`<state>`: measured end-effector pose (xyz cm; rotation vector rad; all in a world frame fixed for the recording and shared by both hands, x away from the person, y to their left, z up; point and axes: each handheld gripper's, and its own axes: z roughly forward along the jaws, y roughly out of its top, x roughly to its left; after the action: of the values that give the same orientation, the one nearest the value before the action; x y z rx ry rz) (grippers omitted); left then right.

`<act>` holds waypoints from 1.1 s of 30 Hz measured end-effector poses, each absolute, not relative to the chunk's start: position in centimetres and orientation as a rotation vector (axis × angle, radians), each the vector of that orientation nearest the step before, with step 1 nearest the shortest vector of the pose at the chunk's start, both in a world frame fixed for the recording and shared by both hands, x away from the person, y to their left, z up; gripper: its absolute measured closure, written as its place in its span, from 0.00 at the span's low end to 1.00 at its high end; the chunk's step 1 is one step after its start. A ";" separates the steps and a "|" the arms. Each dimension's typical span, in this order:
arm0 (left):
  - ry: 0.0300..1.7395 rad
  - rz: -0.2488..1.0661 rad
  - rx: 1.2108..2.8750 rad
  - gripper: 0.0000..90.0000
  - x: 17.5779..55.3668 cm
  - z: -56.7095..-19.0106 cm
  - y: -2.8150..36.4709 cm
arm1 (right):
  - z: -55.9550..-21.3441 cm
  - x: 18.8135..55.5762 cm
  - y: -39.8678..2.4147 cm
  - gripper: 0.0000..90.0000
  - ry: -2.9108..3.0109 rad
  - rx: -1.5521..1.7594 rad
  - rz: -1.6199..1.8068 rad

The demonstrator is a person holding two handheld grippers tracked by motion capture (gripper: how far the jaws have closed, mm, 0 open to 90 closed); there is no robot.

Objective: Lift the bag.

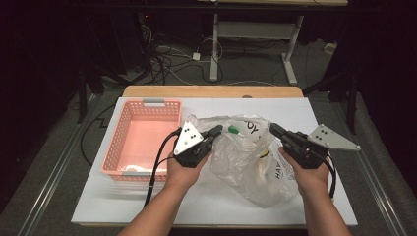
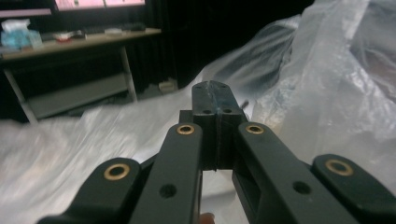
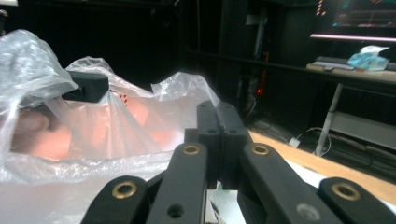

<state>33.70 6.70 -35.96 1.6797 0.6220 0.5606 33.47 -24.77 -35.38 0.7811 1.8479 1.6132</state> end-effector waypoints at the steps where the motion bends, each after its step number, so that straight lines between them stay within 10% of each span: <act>1: 0.613 0.569 1.676 0.99 33.9 -35.5 6.4 | -35.2 33.6 -24.8 1.00 1.836 0.784 1.616; 25: 0.472 0.749 1.570 0.99 40.8 -23.2 0.8 | -24.3 38.4 -29.5 1.00 1.446 0.849 1.586; 33: 0.502 0.731 1.642 0.98 41.5 -25.5 1.1 | -25.4 38.2 -30.2 1.00 1.466 0.858 1.543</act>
<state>41.50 1.07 -25.52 1.6422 0.5018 0.7312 38.25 -30.16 -25.36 0.8582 1.4662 1.5425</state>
